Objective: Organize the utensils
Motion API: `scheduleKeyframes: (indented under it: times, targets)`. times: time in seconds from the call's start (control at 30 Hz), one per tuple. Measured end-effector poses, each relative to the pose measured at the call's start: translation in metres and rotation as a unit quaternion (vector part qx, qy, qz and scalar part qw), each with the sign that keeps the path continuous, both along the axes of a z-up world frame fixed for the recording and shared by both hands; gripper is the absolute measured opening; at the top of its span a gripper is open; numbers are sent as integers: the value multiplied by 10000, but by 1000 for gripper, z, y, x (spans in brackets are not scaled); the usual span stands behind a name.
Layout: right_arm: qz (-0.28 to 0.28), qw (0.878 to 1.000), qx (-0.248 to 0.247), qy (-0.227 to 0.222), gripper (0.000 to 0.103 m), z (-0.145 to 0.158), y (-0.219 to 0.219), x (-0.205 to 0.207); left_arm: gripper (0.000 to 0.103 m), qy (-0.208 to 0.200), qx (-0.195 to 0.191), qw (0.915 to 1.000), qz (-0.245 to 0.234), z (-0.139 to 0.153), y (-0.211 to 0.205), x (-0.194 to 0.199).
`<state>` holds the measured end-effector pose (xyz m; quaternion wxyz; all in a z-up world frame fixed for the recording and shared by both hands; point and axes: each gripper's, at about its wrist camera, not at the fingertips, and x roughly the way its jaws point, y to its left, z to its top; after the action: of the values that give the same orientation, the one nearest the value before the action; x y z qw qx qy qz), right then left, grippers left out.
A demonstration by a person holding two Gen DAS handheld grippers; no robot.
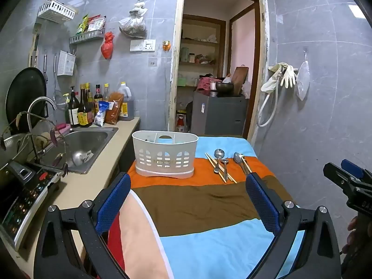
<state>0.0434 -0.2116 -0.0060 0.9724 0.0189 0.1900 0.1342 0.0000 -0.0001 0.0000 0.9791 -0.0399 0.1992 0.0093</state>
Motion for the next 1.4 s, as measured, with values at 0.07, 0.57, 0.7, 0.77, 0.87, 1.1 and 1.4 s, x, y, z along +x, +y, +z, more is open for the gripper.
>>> scheduleKeyframes:
  times: [0.07, 0.57, 0.7, 0.77, 0.87, 1.1, 1.4]
  targets:
    - [4, 10000, 1, 8, 103, 0, 0, 0, 97, -21, -23, 10000, -16, 0, 0, 0]
    - [-2, 10000, 6, 73, 103, -1, -1, 2, 97, -11, -39, 10000, -1, -1, 4, 1]
    - [5, 10000, 16, 90, 103, 0, -1, 3, 97, -11, -48, 10000, 1, -2, 5, 1]
    - [4, 10000, 16, 79, 103, 2, -1, 2, 97, -5, -45, 10000, 3, -3, 5, 1]
    - [1, 10000, 21, 84, 103, -3, 1, 1, 97, -8, -42, 10000, 14, -4, 3, 0]
    - [8, 9999, 34, 98, 103, -2, 0, 2, 97, 0, -60, 10000, 10, -6, 4, 1]
    - [8, 9999, 42, 108, 103, -2, 0, 1, 97, 8, -73, 10000, 15, -5, 4, 1]
